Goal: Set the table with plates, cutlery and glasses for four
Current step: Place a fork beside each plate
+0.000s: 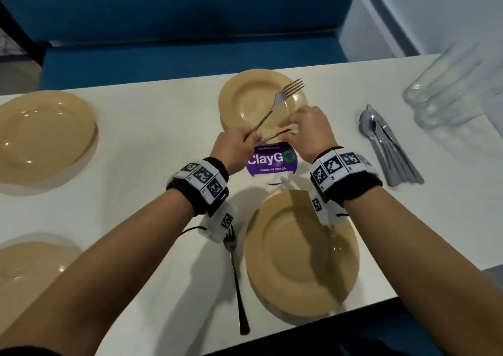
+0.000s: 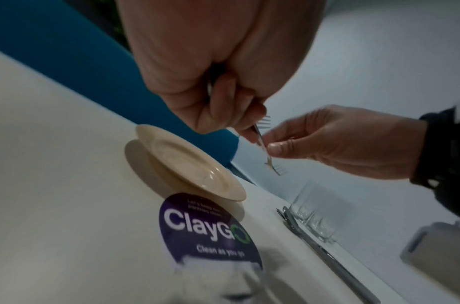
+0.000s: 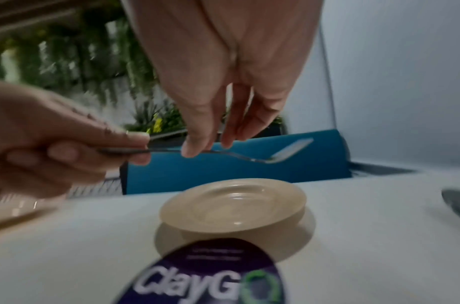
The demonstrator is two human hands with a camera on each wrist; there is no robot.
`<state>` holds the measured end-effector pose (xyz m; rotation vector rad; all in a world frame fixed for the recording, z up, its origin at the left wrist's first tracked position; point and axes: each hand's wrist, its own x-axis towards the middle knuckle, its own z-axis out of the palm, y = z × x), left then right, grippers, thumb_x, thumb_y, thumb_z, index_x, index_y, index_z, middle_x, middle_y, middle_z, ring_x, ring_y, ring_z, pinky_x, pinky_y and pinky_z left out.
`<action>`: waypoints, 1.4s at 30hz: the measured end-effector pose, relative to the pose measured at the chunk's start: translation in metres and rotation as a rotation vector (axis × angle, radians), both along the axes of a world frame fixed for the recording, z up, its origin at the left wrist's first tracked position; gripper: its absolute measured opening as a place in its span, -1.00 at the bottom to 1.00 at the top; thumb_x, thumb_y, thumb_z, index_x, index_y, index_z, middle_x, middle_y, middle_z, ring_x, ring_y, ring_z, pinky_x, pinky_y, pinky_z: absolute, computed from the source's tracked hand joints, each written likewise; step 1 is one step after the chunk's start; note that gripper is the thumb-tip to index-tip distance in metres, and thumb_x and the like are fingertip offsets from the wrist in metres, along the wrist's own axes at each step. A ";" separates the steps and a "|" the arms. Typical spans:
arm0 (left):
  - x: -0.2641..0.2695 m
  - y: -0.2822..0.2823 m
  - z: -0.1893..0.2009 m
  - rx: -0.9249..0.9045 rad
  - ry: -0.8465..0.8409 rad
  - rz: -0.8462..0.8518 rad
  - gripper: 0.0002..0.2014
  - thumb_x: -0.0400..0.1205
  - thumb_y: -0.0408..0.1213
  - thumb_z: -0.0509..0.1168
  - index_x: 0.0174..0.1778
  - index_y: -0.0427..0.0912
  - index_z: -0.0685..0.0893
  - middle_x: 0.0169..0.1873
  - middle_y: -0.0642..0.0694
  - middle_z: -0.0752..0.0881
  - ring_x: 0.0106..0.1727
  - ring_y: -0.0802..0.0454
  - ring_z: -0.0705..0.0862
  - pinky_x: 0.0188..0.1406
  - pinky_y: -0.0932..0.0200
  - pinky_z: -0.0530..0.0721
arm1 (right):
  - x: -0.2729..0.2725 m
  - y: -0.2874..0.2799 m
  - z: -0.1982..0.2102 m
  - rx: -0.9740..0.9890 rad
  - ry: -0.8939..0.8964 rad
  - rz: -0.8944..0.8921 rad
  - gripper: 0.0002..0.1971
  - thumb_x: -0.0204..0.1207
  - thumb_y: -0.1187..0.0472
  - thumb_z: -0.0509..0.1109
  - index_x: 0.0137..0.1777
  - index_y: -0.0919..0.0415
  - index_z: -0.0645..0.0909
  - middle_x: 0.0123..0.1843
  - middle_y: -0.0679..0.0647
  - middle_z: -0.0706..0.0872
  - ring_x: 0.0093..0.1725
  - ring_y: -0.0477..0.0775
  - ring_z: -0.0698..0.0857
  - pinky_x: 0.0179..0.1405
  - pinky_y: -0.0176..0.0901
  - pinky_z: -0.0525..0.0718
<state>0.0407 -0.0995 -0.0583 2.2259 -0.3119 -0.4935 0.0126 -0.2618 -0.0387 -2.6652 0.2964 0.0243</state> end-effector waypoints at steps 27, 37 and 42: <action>0.066 -0.106 -0.027 -0.383 0.369 0.338 -0.73 0.78 -0.21 0.01 0.04 -0.13 0.63 -0.46 -0.06 0.68 -0.70 0.22 0.51 -0.76 0.44 0.35 | 0.111 -0.126 -0.069 0.127 0.243 -0.323 -0.53 0.36 0.26 0.56 0.30 0.19 0.66 0.12 0.23 0.78 0.07 0.19 0.75 0.14 -0.13 0.69; 0.075 -0.115 -0.025 -0.347 0.357 0.322 -0.79 0.78 -0.20 0.01 0.19 -0.07 0.53 -0.43 -0.05 0.71 -0.56 0.07 0.56 -0.68 0.28 0.42 | 0.086 -0.126 -0.092 0.225 0.083 -0.284 -0.75 0.49 0.47 0.36 0.12 0.30 0.74 -0.11 0.18 0.78 -0.35 0.04 0.63 -0.43 -0.36 0.59; 0.082 -0.117 -0.025 -0.329 0.326 0.344 -0.79 0.77 -0.22 0.02 0.15 -0.07 0.56 -0.45 0.00 0.69 -0.63 0.16 0.55 -0.72 0.33 0.40 | 0.097 -0.124 -0.092 0.209 0.052 -0.270 -0.72 0.49 0.45 0.37 0.17 0.30 0.73 0.03 0.21 0.79 -0.16 0.10 0.71 -0.08 -0.18 0.70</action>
